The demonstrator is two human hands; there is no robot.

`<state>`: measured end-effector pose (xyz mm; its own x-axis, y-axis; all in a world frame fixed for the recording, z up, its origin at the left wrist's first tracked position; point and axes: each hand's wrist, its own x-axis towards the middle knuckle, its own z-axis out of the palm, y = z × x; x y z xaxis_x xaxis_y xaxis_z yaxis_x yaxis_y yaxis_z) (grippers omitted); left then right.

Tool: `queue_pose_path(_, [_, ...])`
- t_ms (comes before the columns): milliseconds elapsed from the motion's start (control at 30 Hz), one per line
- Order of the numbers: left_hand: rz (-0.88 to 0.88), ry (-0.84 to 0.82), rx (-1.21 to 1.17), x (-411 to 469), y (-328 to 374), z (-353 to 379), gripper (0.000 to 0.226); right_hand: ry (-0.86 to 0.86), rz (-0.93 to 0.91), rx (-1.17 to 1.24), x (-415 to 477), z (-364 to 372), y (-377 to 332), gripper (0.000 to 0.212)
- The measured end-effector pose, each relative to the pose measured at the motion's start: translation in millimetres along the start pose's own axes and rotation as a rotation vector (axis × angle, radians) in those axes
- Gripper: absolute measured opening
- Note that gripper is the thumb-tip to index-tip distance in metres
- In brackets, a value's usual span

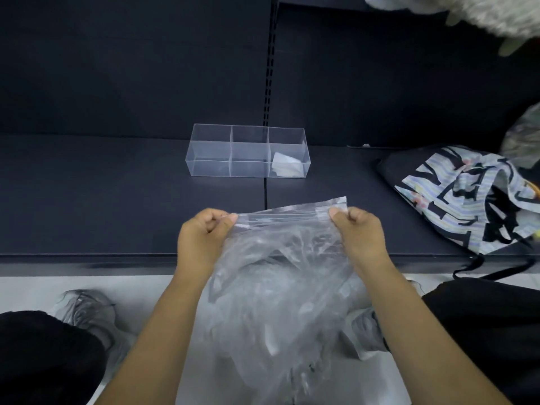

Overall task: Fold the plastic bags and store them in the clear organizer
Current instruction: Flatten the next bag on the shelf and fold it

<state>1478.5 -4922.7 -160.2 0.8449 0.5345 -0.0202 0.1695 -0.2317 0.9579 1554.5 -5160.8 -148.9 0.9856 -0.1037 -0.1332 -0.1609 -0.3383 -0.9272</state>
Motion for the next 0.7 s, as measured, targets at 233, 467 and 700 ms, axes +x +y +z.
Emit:
queue_pose_path(233, [-0.019, -0.039, 0.382, 23, -21, -17, 0.048, -0.179, -0.135, -0.103, 13, 15, 5, 0.035])
queue_pose_path(467, [-0.045, -0.493, 0.042, 57, 15, 49, 0.010, -0.459, -0.203, -0.139, 38, 65, -12, 0.021])
queue_pose_path(700, [-0.186, 0.002, 0.181, 112, -41, 37, 0.015, -0.342, -0.034, -0.151, 81, 30, 14, 0.022])
